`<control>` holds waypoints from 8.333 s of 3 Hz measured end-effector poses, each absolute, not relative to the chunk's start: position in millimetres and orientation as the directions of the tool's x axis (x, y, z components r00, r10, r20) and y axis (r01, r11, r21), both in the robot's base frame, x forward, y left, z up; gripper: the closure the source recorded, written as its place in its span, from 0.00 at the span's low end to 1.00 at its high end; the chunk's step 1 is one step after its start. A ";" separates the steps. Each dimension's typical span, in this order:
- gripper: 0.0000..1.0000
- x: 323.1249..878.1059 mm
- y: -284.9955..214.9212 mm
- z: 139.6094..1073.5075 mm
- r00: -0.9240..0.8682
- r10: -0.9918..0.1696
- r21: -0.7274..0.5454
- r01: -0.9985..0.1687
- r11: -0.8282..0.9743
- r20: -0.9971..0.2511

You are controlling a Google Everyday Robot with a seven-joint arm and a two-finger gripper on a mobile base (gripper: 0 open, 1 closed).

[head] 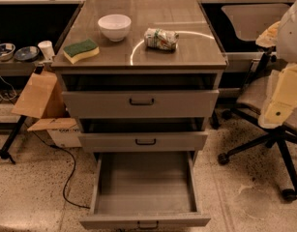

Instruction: Open top drawer

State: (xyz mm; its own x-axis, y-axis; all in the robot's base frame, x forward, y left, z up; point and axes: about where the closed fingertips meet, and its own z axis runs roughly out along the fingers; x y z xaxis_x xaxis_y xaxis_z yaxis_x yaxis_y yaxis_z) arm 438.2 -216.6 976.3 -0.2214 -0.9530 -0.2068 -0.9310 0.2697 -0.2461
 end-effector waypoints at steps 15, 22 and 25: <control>0.00 669.9 28.1 657.3 -0.311 -0.912 0.083 -0.950 0.300 -0.266; 0.00 555.8 -164.1 664.2 -0.637 -0.702 0.224 -0.669 0.708 0.319; 0.00 550.2 -169.9 694.6 -0.617 -0.715 0.288 -0.656 0.698 0.329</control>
Offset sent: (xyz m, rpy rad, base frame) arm 0.0131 0.0144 -0.0175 0.0724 0.0234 0.0413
